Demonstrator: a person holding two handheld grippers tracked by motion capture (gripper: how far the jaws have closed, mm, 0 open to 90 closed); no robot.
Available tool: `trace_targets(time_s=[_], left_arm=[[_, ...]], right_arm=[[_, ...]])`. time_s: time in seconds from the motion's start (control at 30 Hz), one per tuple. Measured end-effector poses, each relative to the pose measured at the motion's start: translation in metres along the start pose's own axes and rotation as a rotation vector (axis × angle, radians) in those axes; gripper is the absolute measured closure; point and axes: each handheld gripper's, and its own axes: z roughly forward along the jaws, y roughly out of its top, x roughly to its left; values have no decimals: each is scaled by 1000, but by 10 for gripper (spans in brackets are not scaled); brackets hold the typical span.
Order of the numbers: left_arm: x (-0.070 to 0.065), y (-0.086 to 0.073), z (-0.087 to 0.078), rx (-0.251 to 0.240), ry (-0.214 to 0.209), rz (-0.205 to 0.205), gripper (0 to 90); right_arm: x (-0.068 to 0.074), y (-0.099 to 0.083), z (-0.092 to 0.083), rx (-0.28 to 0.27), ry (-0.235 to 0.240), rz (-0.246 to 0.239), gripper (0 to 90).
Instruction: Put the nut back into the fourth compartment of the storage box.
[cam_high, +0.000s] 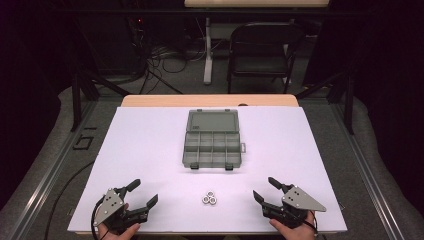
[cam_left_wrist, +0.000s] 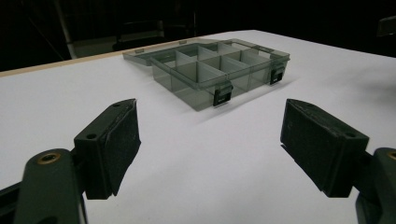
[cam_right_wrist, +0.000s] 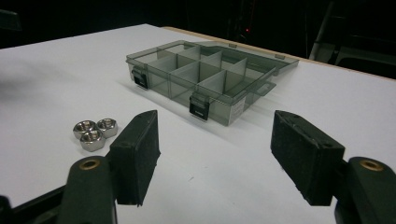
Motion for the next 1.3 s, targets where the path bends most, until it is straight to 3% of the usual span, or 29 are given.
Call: trace_targets(time_s=[0.43, 0.47, 0.6, 0.73, 0.93, 1.3], left_arm=[[1, 1, -3, -36, -14, -6, 194], [1, 1, -3, -43, -16, -9, 193], [1, 0, -4, -67, -13, -23, 184], [2, 0, -5, -65, -20, -32, 184], [2, 0, -5, -58, -19, -30, 184], [2, -2, -3, -35, -15, -36, 195]], right_arm=[[5, 1, 5, 6, 7, -25, 326], [6, 2, 5, 37, 13, -36, 351], [8, 4, 9, 74, 10, -56, 377], [13, 7, 14, 79, 22, -73, 389], [19, 11, 24, 66, 52, -95, 413], [32, 28, 46, 71, 137, -74, 476]])
